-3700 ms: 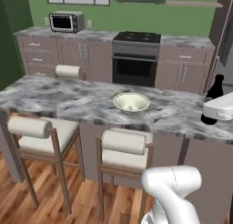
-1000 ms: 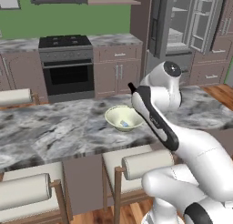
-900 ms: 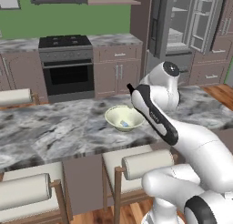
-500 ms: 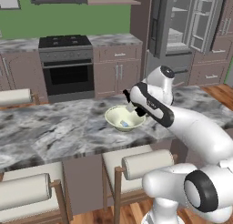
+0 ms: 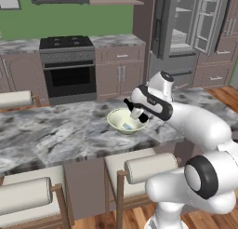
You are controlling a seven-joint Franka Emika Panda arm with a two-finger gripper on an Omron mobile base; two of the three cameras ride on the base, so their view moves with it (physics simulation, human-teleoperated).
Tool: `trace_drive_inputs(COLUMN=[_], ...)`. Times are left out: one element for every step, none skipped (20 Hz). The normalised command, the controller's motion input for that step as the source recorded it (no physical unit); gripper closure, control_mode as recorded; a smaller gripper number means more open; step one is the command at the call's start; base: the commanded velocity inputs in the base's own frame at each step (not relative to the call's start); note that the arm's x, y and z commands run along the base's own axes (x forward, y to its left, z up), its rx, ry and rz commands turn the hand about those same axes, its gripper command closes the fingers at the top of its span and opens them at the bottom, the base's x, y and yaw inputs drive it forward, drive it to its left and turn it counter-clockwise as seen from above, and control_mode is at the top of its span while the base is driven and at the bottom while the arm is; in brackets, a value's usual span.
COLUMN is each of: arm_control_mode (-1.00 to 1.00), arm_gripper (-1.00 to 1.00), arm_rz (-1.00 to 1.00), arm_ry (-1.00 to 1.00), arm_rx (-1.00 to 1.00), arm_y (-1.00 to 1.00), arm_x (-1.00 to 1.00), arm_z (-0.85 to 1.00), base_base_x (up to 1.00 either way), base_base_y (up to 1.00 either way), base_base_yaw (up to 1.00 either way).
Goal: Open the fridge, grab two sodas, and place both sodas inside the bowl with ice on the dining counter.
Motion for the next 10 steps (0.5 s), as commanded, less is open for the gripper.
trace_drive_inputs(arm_control_mode=[-1.00, -1.00, -1.00, -1.00, -1.00, -1.00, -1.00, -1.00, -1.00, -1.00], arm_gripper=[1.00, 1.00, 1.00, 1.00, 1.00, 1.00, 1.00, 1.00, 1.00, 1.00], arm_rz=[0.06, 0.06, 0.07, 0.07, 0.07, 0.07, 0.07, 0.08, 0.08, 0.08], arm_ry=[0.03, 0.04, 0.03, 0.03, 0.03, 0.03, 0.05, 0.06, 0.05, 0.04], arm_rx=[-0.05, -0.06, -0.05, -0.04, -0.03, -0.02, -0.02, -0.01, 0.00, 0.00], arm_y=[0.00, 0.00, 0.00, 0.00, 0.00, 0.00, 0.00, 0.00, 0.00, 0.00], arm_x=[0.02, 0.09, 0.12, 0.15, 0.17, 0.18, 0.19, 0.23, 0.25, 0.25], arm_z=[-0.31, -0.33, -0.32, -0.32, -0.28, -0.27, -0.25, -0.23, -0.22, -0.20], base_base_x=[0.00, 0.00, 0.00, 0.00, 0.00, 0.00, 0.00, 0.00, 0.00, 0.00], base_base_y=[0.00, 0.00, 0.00, 0.00, 0.00, 0.00, 0.00, 0.00, 0.00, 0.00], base_base_yaw=[0.00, 0.00, 0.00, 0.00, 0.00, 0.00, 0.00, 0.00, 0.00, 0.00])
